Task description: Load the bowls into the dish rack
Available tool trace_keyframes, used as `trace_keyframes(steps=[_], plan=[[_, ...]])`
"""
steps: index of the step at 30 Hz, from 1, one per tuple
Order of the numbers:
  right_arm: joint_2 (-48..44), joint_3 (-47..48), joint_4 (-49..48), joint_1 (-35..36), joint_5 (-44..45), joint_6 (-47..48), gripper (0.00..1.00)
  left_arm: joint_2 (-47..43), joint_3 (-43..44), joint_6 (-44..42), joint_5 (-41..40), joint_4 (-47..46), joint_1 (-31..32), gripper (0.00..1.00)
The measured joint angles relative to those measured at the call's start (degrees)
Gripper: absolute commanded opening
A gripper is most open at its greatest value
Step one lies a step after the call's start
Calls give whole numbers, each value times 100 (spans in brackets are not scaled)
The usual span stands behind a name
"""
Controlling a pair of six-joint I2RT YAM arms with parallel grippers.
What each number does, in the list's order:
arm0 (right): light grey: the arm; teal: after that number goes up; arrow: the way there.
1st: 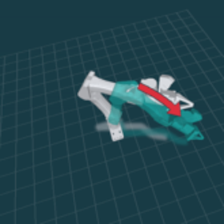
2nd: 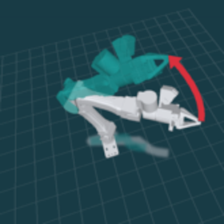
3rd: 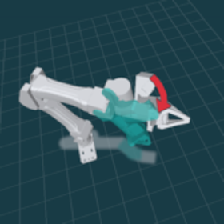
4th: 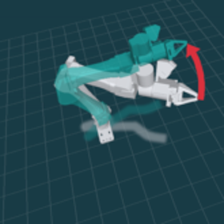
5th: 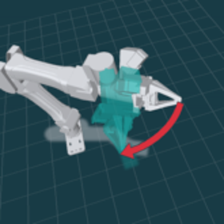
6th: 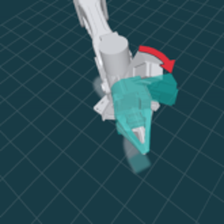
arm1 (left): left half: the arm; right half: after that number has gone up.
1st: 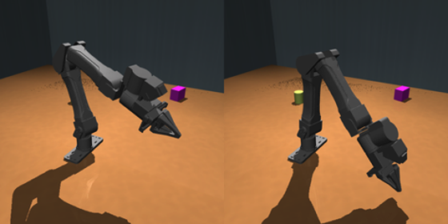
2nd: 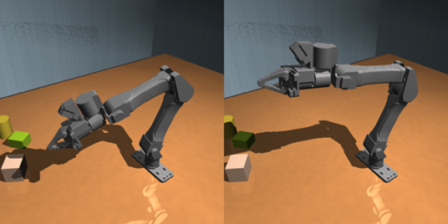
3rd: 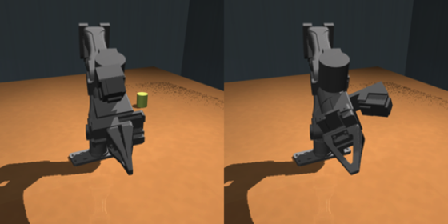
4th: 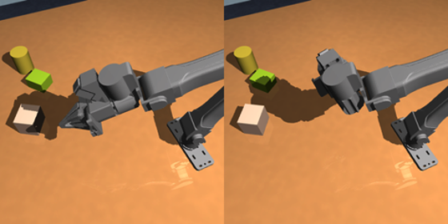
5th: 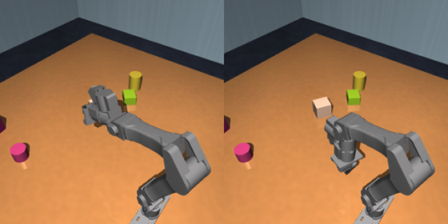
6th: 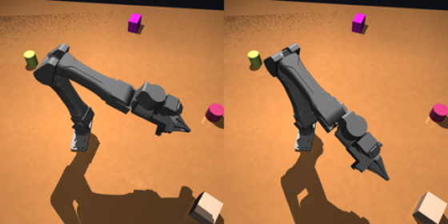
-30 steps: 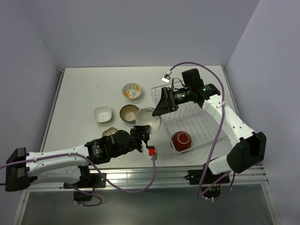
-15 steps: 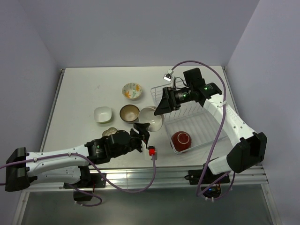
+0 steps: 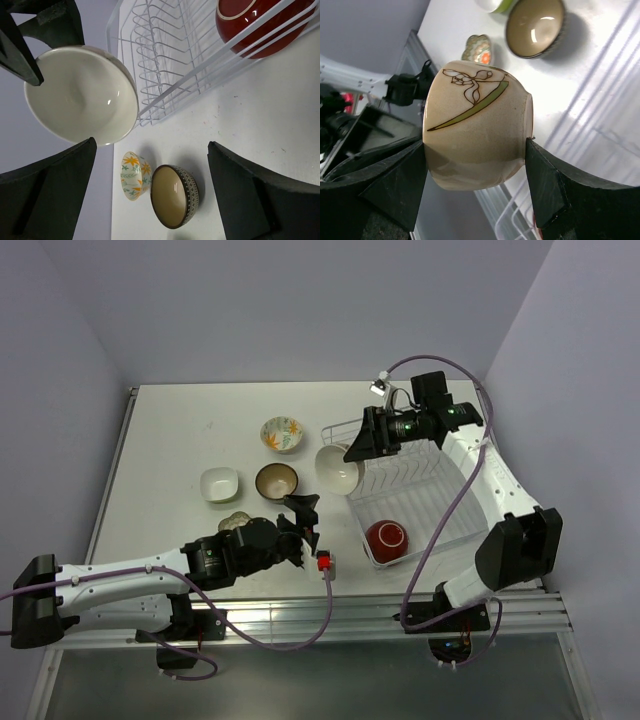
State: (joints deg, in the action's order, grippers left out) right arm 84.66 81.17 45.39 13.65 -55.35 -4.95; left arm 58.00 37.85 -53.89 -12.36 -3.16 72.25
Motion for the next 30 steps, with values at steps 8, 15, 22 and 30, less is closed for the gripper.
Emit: trace_keyframes(steps=[8,15,22,30], plan=[[562,601,332,-522,431,791,0,26,262,308,2,199,-7,99],[835,1078,487,-739,938,1556,0,197,990,1021,70,527,-138,100],[1058,1143,568,-791,1497,2304,0,457,1687,1904,223,881,-501,100],[1333,1259,557,-798,2028,3073,0,656,2052,2732,378,1174,-1069,99]])
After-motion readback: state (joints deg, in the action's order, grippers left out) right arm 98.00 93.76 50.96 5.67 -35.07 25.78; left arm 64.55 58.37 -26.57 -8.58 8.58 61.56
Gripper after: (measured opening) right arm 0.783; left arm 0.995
